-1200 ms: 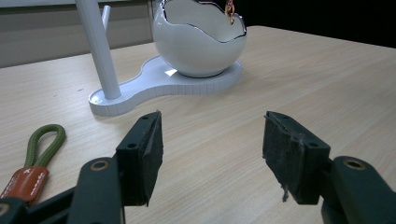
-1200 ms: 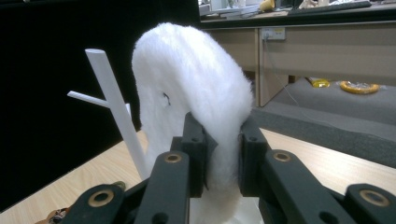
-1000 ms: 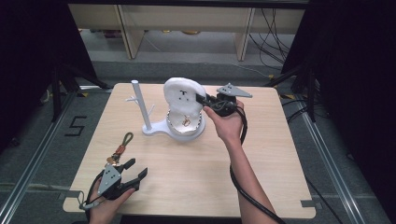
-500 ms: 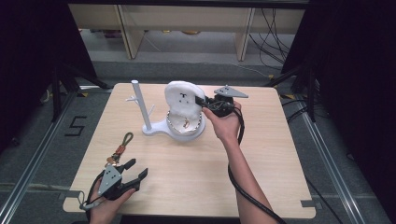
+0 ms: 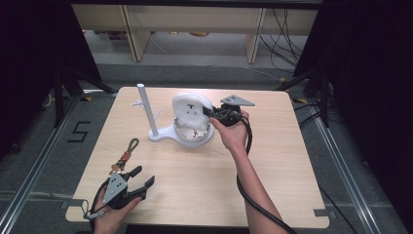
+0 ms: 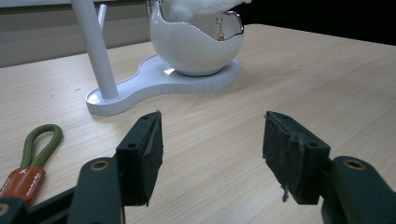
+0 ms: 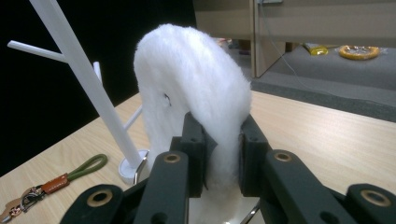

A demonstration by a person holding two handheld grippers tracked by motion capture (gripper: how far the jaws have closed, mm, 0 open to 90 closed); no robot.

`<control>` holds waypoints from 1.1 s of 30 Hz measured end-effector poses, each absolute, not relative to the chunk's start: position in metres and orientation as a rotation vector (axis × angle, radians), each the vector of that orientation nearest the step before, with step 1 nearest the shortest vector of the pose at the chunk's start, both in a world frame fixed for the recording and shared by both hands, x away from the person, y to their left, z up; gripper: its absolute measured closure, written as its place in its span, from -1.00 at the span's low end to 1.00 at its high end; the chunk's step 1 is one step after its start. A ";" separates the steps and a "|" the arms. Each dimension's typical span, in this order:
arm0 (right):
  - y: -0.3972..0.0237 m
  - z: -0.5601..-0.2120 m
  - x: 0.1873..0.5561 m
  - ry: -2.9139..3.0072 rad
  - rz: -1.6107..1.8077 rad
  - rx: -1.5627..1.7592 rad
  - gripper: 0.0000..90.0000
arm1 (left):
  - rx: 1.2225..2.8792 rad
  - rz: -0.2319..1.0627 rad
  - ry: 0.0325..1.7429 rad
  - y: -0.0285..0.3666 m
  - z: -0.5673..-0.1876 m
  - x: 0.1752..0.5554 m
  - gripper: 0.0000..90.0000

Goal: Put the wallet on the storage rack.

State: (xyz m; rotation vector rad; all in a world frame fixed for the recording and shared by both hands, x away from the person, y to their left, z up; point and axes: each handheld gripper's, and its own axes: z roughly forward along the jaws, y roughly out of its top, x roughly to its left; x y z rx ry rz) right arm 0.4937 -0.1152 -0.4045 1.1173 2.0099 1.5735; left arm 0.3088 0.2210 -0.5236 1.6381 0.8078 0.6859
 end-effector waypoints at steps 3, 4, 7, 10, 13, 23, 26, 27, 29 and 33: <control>-0.115 -0.406 0.494 2.026 1.567 1.131 0.72 | 1.638 0.678 0.817 0.221 -0.524 0.308 -0.16; -0.114 -0.409 0.495 2.029 1.557 1.134 0.72 | 1.640 0.678 0.814 0.220 -0.524 0.308 -0.16; -0.114 -0.411 0.495 2.033 1.562 1.148 0.72 | 1.640 0.676 0.815 0.220 -0.524 0.308 -0.16; -0.114 -0.412 0.496 2.037 1.559 1.139 0.72 | 1.650 0.679 0.831 0.221 -0.523 0.307 -0.16; -0.115 -0.414 0.496 2.033 1.557 1.149 0.71 | 1.654 0.678 0.830 0.221 -0.523 0.306 -0.16; -0.114 -0.424 0.499 2.061 1.467 1.116 0.69 | 1.654 0.677 0.827 0.220 -0.523 0.306 -0.16; -0.111 -0.428 0.498 2.071 1.466 1.172 0.68 | 1.653 0.676 0.829 0.220 -0.523 0.306 -0.17; -0.112 -0.429 0.500 2.073 1.450 1.147 0.67 | 1.653 0.676 0.829 0.220 -0.523 0.306 -0.17; -0.112 -0.432 0.501 2.082 1.421 1.142 0.66 | 1.655 0.677 0.829 0.220 -0.523 0.306 -0.17; -0.112 -0.434 0.501 2.093 1.394 1.135 0.65 | 1.654 0.679 0.829 0.219 -0.523 0.307 -0.17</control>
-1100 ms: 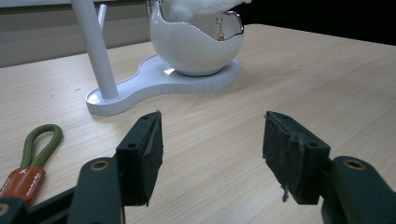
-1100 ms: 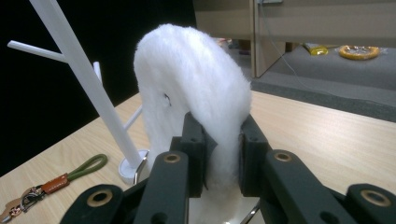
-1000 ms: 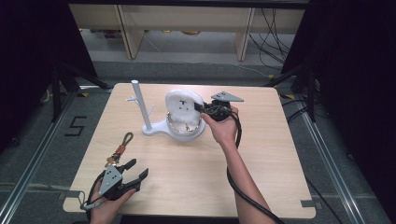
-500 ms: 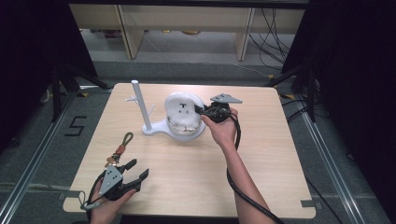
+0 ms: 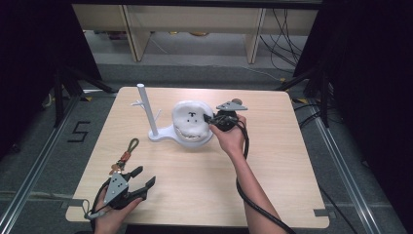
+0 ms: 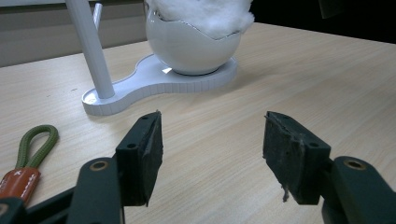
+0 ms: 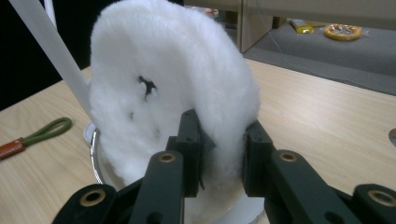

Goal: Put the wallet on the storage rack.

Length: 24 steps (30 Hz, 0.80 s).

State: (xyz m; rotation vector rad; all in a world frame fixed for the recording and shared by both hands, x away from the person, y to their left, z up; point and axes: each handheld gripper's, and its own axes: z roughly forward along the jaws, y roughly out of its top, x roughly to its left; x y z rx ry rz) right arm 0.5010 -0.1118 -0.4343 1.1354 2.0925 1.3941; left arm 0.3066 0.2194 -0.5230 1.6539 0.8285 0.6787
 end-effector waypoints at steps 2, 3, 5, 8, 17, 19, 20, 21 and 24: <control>-0.111 -0.437 0.501 2.082 1.376 1.127 0.64 | 1.653 0.678 0.832 0.220 -0.523 0.307 -0.17; -0.111 -0.437 0.501 2.093 1.377 1.128 0.63 | 1.651 0.678 0.832 0.220 -0.523 0.306 -0.17; -0.111 -0.437 0.501 2.080 1.355 1.099 0.62 | 1.655 0.677 0.830 0.220 -0.523 0.306 -0.17; -0.110 -0.437 0.499 2.086 1.350 1.126 0.60 | 1.656 0.678 0.827 0.220 -0.523 0.306 -0.17; -0.111 -0.436 0.499 2.072 1.324 1.140 0.22 | 1.653 0.670 0.830 0.220 -0.523 0.307 -0.18; -0.111 -0.435 0.499 2.073 1.319 1.147 0.18 | 1.652 0.671 0.829 0.220 -0.523 0.307 -0.18; -0.110 -0.436 0.499 2.072 1.334 1.167 0.11 | 1.652 0.670 0.828 0.220 -0.523 0.307 -0.18; -0.110 -0.436 0.499 2.067 1.343 1.160 0.07 | 1.653 0.670 0.828 0.220 -0.523 0.307 -0.18; -0.111 -0.436 0.499 2.068 1.358 1.158 -0.01 | 1.654 0.668 0.830 0.220 -0.523 0.307 -0.18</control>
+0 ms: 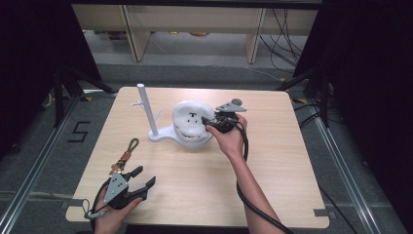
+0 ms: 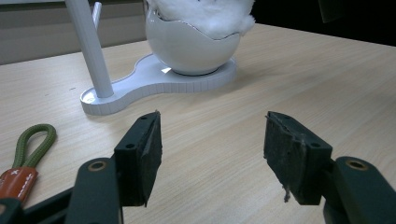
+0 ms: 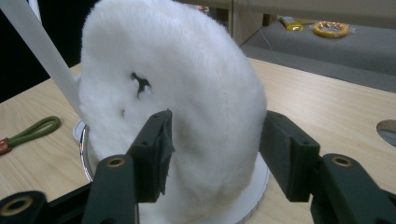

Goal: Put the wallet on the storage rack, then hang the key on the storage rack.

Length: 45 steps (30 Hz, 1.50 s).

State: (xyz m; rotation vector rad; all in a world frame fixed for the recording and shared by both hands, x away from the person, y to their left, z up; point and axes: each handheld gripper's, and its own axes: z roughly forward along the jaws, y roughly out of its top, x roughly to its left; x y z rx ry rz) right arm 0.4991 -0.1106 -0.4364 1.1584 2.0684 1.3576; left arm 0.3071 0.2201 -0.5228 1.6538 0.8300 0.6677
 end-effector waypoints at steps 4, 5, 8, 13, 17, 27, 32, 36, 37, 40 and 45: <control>-0.111 -0.435 0.498 2.048 1.365 1.162 -0.10 | 1.651 0.666 0.832 0.220 -0.523 0.307 -0.19; -0.112 -0.435 0.498 2.051 1.358 1.147 -0.13 | 1.652 0.666 0.832 0.220 -0.523 0.307 -0.19; -0.114 -0.433 0.497 2.035 1.369 1.171 -0.23 | 1.651 0.666 0.832 0.220 -0.523 0.308 -0.19; -0.118 -0.429 0.494 2.028 1.382 1.168 -0.29 | 1.651 0.665 0.837 0.220 -0.523 0.308 -0.19; -0.124 -0.425 0.483 2.019 1.405 1.178 -0.33 | 1.650 0.665 0.843 0.220 -0.523 0.308 -0.20; -0.150 -0.430 0.463 2.014 1.371 1.219 -0.38 | 1.630 0.665 0.847 0.221 -0.523 0.309 -0.22; -0.160 -0.438 0.447 2.022 1.377 1.259 -0.39 | 1.636 0.670 0.861 0.222 -0.522 0.307 -0.22; -0.166 -0.442 0.437 2.016 1.369 1.273 -0.39 | 1.621 0.668 0.865 0.223 -0.522 0.308 -0.22; -0.169 -0.444 0.428 2.024 1.348 1.316 -0.38 | 1.624 0.661 0.876 0.224 -0.521 0.308 -0.22; -0.177 -0.450 0.420 2.049 1.330 1.274 -0.36 | 1.623 0.675 0.876 0.224 -0.518 0.308 -0.23; -0.185 -0.460 0.399 2.071 1.311 1.375 -0.32 | 1.612 0.673 0.878 0.227 -0.510 0.310 -0.23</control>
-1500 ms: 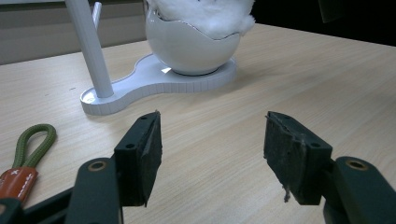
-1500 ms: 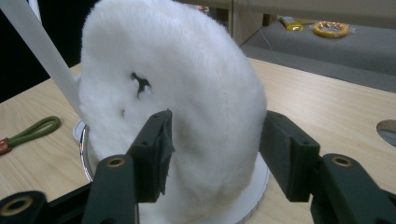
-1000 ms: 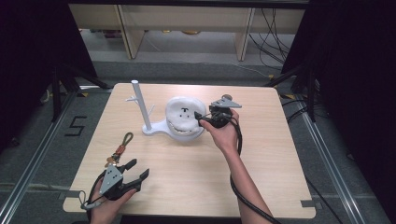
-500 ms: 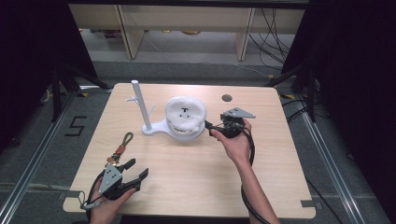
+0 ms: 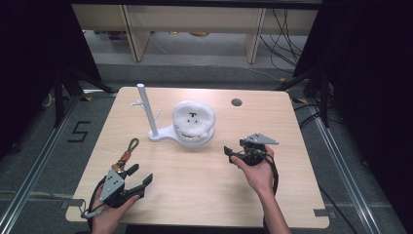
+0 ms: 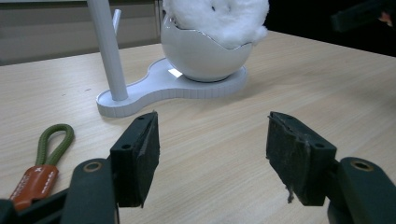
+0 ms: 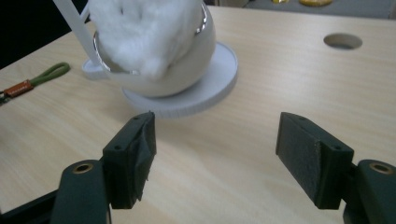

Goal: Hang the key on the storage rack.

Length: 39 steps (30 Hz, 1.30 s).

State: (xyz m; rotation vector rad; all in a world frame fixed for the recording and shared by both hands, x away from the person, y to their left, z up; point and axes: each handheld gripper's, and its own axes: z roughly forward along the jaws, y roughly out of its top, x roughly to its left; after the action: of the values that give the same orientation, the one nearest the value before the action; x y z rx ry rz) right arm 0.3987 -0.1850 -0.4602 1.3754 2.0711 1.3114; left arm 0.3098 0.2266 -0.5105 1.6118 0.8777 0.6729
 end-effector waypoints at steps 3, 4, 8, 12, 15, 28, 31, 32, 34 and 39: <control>-0.192 -0.469 0.389 2.115 1.274 1.356 -0.32 | 1.626 0.647 0.923 0.231 -0.502 0.312 -0.23; -0.194 -0.472 0.388 2.126 1.271 1.340 -0.31 | 1.634 0.644 0.935 0.232 -0.499 0.313 -0.23; -0.205 -0.474 0.379 2.109 1.255 1.380 -0.30 | 1.695 0.628 0.988 0.240 -0.488 0.324 -0.23; -0.213 -0.475 0.372 2.111 1.212 1.410 -0.28 | 1.771 0.603 0.997 0.247 -0.479 0.336 -0.24; -0.220 -0.472 0.366 2.121 1.203 1.423 -0.28 | 1.833 0.595 1.012 0.253 -0.473 0.345 -0.25; -0.228 -0.465 0.352 2.256 0.996 1.529 -0.17 | 2.032 0.484 1.168 0.267 -0.464 0.376 -0.14; -0.228 -0.465 0.352 2.313 0.988 1.537 -0.17 | 2.062 0.486 1.229 0.273 -0.463 0.385 -0.13; -0.227 -0.466 0.353 2.300 0.949 1.545 -0.14 | 2.097 0.460 1.247 0.276 -0.462 0.389 -0.14; -0.227 -0.465 0.350 2.335 0.939 1.585 -0.13 | 2.111 0.455 1.309 0.284 -0.465 0.399 -0.11; -0.229 -0.465 0.349 2.326 0.920 1.597 -0.11 | 2.159 0.403 1.369 0.290 -0.468 0.413 -0.01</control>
State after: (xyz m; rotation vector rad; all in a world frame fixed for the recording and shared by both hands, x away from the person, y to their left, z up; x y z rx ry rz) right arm 0.3490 -0.2294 -0.4653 1.5968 2.3265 0.9195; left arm 0.4128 0.2898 -0.4678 2.1586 1.3694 0.4031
